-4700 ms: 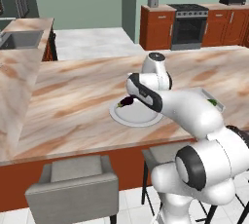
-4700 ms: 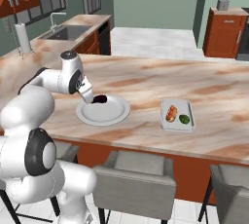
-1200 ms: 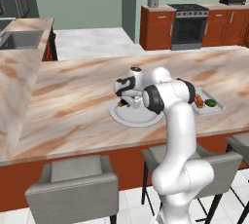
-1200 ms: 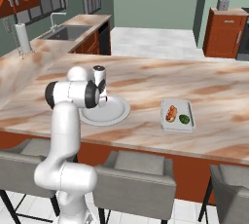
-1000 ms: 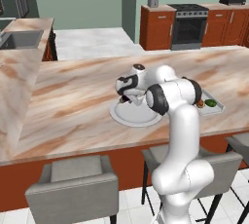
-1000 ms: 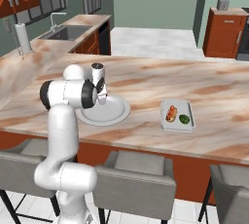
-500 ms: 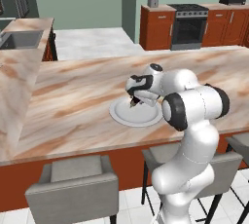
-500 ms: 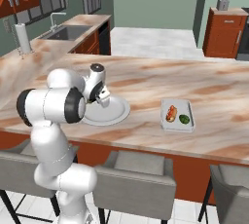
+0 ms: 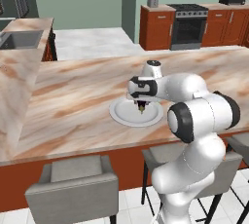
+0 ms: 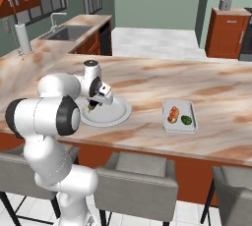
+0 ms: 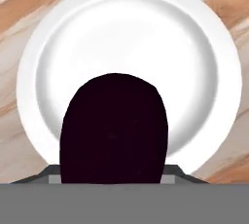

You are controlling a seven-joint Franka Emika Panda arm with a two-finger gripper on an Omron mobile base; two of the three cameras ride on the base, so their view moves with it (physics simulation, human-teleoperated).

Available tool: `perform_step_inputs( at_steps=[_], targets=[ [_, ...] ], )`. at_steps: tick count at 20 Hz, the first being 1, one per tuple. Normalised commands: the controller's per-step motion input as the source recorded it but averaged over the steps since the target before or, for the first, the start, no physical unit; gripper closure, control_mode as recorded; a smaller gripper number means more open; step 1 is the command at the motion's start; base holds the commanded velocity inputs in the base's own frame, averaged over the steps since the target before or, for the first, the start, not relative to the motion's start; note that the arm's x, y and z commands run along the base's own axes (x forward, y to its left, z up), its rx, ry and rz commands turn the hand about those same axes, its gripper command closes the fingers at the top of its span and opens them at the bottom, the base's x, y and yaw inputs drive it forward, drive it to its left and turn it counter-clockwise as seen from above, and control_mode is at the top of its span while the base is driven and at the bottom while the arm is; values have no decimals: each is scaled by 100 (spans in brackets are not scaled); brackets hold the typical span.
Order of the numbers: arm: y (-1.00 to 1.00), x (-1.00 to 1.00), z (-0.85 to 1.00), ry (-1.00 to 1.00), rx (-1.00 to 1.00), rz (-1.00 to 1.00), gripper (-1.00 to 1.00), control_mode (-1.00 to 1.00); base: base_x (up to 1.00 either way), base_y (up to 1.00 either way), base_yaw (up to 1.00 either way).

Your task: Place one cooked food and one vegetable from the large plate to each tupperware container.

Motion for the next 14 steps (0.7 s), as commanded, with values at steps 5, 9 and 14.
perform_step_inputs(
  at_steps=[5,9,14],
  targets=[
    [-4,-34,51,0,-24,29,100,-100,0,0,0],
    [-3,-15,21,0,-2,15,100,-100,0,0,0],
    [-10,-46,15,-2,2,7,100,-100,0,0,0]
  ],
)
